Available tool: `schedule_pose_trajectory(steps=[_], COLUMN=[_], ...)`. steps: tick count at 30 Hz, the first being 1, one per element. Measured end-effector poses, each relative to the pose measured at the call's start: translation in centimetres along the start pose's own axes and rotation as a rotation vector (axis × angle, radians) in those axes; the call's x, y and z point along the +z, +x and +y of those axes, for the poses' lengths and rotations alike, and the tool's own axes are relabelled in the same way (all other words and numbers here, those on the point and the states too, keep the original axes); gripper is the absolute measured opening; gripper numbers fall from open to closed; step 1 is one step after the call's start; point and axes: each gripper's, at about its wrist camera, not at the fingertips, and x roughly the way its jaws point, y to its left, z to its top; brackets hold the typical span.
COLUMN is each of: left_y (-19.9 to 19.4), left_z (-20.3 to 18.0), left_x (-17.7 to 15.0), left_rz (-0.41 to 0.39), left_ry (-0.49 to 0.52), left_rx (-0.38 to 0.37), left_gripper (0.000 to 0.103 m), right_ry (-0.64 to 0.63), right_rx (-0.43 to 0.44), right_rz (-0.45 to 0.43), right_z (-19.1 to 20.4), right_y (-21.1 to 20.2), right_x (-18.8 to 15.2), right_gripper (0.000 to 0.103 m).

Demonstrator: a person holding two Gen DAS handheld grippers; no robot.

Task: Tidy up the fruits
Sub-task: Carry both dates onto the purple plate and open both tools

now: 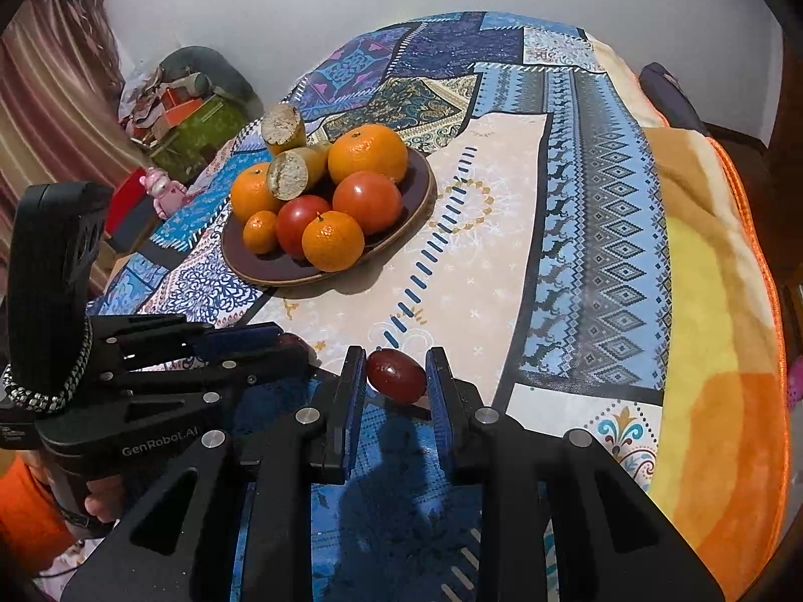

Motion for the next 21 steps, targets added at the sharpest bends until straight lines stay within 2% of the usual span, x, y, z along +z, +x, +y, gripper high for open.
schedule_pose_trajectory(steps=[7, 13, 21], left_y=[-2.8, -6.1, -8.5], left_z=[1.1, 3.8, 6.7], left_x=[-0.1, 0.8, 2.6], left_rz=[-0.055, -0.128, -0.200], left_ry=[-0.012, -0.043, -0.071], left_rx=[0.021, 0.072, 0.118], left_gripper=[0.024, 0.024, 0.024], right_ry=[0.002, -0.019, -0.068], right_rx=[-0.010, -0.022, -0.006], right_rz=[-0.041, -0.082, -0.113], right_z=[0.3, 1.1, 3.3], right_y=[-1.3, -2.3, -1.5], right_x=[0.8, 2.2, 4.6], right_gripper=[0.022, 0.022, 0.022])
